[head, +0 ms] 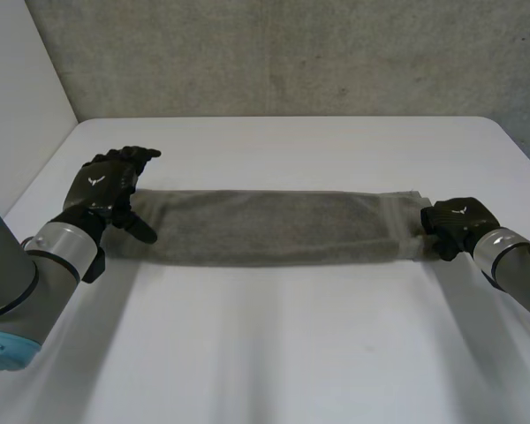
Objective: Fold the towel.
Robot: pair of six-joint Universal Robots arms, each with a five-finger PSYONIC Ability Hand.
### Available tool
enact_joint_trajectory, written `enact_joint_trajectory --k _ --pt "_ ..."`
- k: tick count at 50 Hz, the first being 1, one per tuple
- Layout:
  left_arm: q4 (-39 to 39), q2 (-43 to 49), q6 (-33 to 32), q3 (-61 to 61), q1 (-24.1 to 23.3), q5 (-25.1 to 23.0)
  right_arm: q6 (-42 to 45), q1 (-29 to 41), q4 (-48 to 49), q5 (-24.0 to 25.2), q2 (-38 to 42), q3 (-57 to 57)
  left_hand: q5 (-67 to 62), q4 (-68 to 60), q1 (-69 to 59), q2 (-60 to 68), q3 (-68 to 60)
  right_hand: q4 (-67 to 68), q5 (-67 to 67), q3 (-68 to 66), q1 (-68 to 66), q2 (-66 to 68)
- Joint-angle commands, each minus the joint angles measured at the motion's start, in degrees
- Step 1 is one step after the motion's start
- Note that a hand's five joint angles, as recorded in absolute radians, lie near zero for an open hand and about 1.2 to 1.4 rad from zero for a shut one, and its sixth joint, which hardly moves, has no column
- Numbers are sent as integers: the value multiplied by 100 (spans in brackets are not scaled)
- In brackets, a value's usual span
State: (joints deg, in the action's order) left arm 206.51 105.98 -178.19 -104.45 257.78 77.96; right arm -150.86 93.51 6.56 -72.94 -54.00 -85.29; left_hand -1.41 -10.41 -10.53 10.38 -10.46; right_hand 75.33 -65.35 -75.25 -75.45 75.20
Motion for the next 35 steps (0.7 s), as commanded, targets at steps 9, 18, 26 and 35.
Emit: enact_joint_trajectory --k 9,18,26,35 --pt "21 -25 -5 -67 -9 9 336 -798 48 -309 -181 179 -82 -182 -170 185 -178 467 -465 -475 -455 480" --pt "21 -60 -5 -58 17 9 1621 -1459 -304 -370 -225 557 -82 -182 -170 185 -178 467 -465 -475 -455 480" --pt "21 -122 -5 -58 0 17 1331 -553 -357 -423 -1033 1076 -82 -182 -170 185 -178 467 -465 -475 -455 480" --pt "21 -131 -5 -75 -18 17 1507 2250 -23 -388 -673 1814 -65 -165 -153 168 -161 467 -465 -475 -455 480"
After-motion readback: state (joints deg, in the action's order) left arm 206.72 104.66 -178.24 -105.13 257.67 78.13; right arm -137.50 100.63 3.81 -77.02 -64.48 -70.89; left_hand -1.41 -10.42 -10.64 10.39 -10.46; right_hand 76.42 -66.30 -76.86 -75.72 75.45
